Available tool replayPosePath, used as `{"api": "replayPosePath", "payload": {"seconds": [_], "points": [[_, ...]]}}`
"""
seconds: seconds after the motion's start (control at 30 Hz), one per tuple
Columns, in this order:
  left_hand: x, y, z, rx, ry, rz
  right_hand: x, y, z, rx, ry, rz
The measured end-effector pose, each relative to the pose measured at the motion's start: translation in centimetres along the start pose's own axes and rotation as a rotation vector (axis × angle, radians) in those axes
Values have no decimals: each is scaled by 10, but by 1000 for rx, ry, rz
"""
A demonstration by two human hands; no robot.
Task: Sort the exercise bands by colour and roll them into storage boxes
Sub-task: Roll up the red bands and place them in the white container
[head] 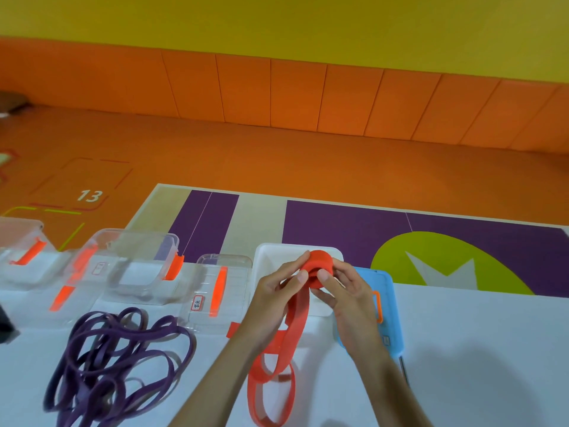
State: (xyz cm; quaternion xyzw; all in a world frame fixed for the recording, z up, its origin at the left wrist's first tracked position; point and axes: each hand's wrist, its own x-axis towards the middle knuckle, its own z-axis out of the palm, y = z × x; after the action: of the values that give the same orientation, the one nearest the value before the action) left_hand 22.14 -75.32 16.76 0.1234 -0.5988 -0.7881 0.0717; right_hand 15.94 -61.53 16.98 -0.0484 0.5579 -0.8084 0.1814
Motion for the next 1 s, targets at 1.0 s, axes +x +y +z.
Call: {"api": "replayPosePath", "payload": {"seconds": [1.0], "points": [[-9, 1, -12, -135, 231, 76, -41, 29, 44, 307, 141, 95]]}}
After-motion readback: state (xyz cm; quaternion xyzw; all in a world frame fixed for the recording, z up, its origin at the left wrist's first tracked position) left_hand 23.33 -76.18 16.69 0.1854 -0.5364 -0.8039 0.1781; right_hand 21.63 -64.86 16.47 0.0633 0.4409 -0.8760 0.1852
